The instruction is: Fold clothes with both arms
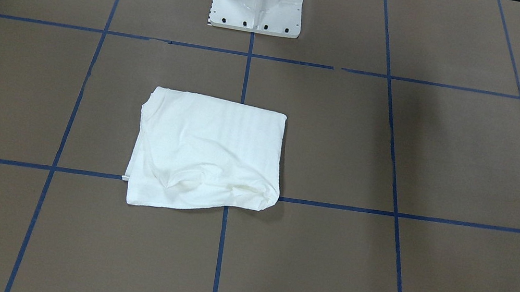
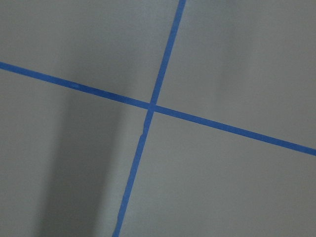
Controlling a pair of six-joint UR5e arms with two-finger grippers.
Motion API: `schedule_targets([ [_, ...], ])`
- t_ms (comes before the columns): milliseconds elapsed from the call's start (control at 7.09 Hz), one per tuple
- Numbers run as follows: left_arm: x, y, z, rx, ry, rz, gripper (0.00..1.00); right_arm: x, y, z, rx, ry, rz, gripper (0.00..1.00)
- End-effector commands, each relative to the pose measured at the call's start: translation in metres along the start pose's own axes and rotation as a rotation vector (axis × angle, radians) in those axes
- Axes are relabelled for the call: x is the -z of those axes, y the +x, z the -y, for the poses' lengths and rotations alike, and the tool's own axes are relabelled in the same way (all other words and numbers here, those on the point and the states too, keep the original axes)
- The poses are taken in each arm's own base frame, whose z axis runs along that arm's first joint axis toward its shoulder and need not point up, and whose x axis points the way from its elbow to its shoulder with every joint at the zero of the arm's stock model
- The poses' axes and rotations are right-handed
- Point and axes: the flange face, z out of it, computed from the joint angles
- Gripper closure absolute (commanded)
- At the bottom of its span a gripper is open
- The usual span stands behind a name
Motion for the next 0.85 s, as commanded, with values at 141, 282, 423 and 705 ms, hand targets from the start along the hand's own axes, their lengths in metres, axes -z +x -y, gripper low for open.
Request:
schedule_targets([
  [141, -0.012, -0.007, -0.027, 0.100, -0.117, -0.030, 0.01, -0.015, -0.001, -0.020, -0.103, -0.003, 0.105, 0.00],
  [282, -0.006, -0.001, -0.026, 0.113, -0.127, -0.052, 0.01, -0.013, -0.003, -0.020, -0.101, 0.001, 0.106, 0.00],
  [423, -0.002, 0.003, -0.023, 0.120, -0.132, -0.065, 0.01, -0.013, -0.003, -0.020, -0.101, 0.003, 0.106, 0.00],
  [705, 0.006, 0.011, -0.023, 0.140, -0.155, -0.079, 0.01, -0.012, -0.003, -0.020, -0.149, 0.003, 0.102, 0.00],
])
